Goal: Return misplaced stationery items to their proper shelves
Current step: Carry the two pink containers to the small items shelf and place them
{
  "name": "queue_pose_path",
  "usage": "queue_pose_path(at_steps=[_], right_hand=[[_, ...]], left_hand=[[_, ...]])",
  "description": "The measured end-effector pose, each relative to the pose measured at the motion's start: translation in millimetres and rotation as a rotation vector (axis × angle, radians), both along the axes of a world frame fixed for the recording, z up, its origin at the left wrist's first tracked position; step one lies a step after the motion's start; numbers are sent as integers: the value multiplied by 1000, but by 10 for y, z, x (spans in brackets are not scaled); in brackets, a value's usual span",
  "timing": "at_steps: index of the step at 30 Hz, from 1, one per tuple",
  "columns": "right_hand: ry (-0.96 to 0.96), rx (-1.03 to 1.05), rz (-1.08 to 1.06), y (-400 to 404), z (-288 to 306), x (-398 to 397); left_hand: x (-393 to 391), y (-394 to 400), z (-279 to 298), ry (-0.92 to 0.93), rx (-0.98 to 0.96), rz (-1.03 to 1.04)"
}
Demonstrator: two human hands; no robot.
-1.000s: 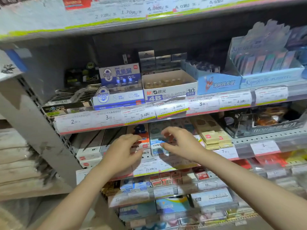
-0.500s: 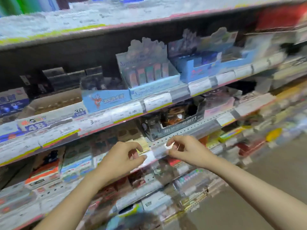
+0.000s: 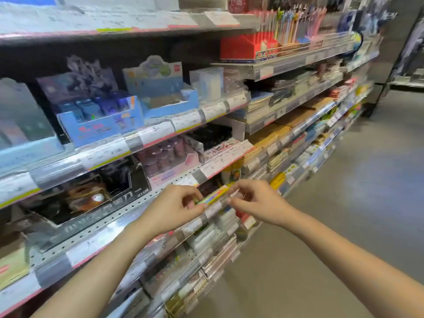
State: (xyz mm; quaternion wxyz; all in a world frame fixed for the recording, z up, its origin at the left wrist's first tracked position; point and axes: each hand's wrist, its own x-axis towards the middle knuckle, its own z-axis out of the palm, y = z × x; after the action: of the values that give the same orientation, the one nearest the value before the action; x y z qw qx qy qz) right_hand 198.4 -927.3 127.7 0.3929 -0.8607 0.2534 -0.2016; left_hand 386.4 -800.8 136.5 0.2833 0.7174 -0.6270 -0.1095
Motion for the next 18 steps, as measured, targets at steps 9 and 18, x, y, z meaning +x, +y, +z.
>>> queue_pose_path(at_steps=[9, 18], right_hand=[[-25, -49, -182, -1212, -86, -698], [-32, -74, -325, -2709, 63, -1091]], left_hand=[[-599, -1639, 10, -32, 21, -198], [-902, -3380, 245, -88, -3, -331]])
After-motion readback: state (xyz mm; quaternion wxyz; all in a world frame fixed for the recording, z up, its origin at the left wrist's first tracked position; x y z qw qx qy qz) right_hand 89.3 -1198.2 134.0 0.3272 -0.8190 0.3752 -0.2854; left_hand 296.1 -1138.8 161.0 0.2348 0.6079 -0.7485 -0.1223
